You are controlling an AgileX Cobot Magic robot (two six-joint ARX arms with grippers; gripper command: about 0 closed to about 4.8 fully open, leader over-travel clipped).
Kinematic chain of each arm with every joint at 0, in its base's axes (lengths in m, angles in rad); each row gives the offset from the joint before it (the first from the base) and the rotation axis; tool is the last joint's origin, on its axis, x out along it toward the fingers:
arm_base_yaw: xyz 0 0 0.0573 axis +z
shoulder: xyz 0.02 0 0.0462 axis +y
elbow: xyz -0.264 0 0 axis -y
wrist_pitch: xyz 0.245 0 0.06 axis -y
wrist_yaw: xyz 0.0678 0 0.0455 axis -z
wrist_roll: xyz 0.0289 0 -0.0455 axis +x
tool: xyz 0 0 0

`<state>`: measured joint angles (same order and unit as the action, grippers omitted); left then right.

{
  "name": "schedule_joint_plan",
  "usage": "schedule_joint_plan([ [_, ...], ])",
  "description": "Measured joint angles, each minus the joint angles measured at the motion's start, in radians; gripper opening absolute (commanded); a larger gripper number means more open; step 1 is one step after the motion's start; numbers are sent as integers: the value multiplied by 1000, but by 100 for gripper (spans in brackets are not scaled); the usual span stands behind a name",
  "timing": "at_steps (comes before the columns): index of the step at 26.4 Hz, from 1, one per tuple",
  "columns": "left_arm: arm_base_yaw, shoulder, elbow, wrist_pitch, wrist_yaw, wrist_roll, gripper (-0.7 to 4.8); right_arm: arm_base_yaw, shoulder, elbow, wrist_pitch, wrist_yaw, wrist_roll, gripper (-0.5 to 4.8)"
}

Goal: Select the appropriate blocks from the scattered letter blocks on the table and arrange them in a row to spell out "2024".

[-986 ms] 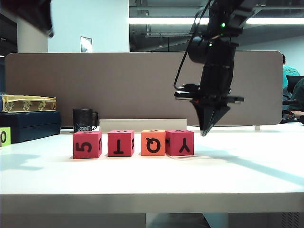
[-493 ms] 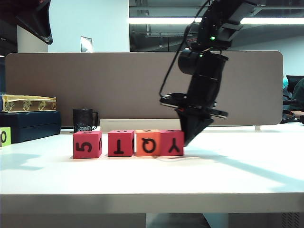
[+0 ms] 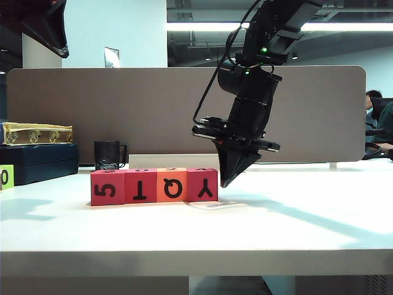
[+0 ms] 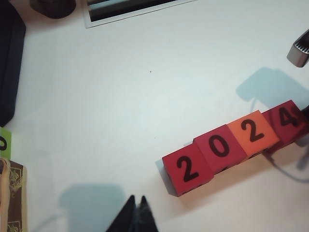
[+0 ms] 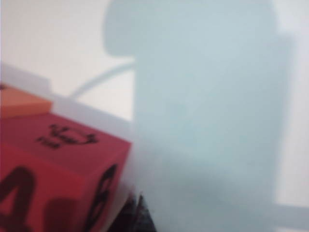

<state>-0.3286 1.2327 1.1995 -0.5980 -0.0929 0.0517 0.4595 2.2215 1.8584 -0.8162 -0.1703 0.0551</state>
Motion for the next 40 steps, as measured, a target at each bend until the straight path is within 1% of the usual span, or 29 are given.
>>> schedule_joint_plan([
  [5, 0, 1, 0, 0, 0, 0, -6, 0, -4, 14, 4, 90, -1, -1],
  [10, 0, 2, 0, -9, 0, 0, -6, 1, -30, 60, -63, 99, -29, -1],
  [14, 4, 5, -25, 29, 0, -2, -6, 1, -84, 70, -73, 71, -33, -1],
  [17, 51, 84, -72, 44, 3, -31, -6, 5, -148, 71, -74, 61, -39, -1],
  [20, 56, 149, -97, 51, 18, -37, -6, 5, -175, 70, -100, 60, -47, -1],
  [23, 63, 220, -92, 114, 45, -45, -6, 13, -223, 70, -130, 18, -51, -1],
  [24, 64, 258, -89, 142, 59, -51, -6, 21, -250, 70, -135, -2, -53, -1],
  [26, 64, 308, -89, 159, 63, -56, -6, 39, -275, 73, -143, -17, -54, -1],
  [33, 67, 417, -93, 163, 67, -61, -6, 117, -323, 72, -198, -34, -84, -1],
  [37, 96, 444, -93, 173, 90, -63, -6, 150, -340, 72, -219, -34, -84, -1],
  [39, 116, 458, -92, 190, 114, -68, -6, 164, -347, 72, -230, -34, -84, -1],
  [40, 130, 482, -92, 209, 139, -68, -6, 187, -351, 72, -235, -32, -89, -1],
])
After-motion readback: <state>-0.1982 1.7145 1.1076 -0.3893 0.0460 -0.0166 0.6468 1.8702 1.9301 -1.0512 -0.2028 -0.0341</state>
